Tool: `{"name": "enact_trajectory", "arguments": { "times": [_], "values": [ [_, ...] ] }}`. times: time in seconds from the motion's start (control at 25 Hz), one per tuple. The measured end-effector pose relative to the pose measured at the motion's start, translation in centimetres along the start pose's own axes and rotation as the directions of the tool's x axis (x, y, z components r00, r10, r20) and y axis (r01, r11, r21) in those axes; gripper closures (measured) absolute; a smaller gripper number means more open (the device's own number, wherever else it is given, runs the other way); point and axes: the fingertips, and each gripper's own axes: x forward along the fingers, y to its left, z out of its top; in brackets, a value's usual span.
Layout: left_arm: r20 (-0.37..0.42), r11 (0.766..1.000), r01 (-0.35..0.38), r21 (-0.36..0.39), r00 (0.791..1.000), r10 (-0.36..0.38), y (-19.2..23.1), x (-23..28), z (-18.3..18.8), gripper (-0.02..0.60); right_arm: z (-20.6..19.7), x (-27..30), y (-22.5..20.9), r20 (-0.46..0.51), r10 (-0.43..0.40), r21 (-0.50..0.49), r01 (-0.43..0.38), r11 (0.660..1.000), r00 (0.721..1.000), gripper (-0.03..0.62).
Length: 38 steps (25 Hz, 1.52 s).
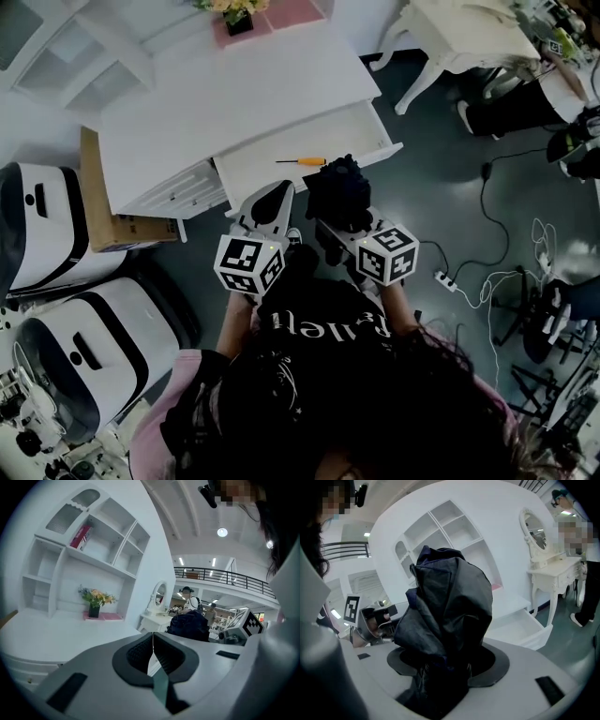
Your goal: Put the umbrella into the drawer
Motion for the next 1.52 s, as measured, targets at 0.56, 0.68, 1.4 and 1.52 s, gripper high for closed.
{"name": "enact_trajectory", "arguments": {
  "times": [0.56,0.68,1.4,1.52],
  "values": [
    [-0.022,0.998,0.067,-0.001,0.998,-0.067,5.3,4.1,2.0,0.566,2.5,5.0,-1.3,-0.003,-0.052,0.07,0.052,0.996,0.999,0.321],
    [-0.033,0.998,0.067,-0.006,0.997,-0.067,5.4,4.8,1.9,0.565,2.6,5.1,-1.7,-0.01,-0.053,0.088,0.053,0.995,0.999,0.321],
    [-0.025,0.997,-0.074,-0.031,0.997,0.074,6.6,10.3,3.5,0.565,2.1,9.1,-14.3,-0.151,-0.062,0.271,0.102,0.957,0.987,0.321],
    [-0.029,0.995,-0.099,-0.031,0.995,0.098,6.7,11.0,3.6,0.566,1.3,10.1,-17.5,-0.177,-0.088,0.351,0.146,0.925,0.98,0.321]
  ]
}}
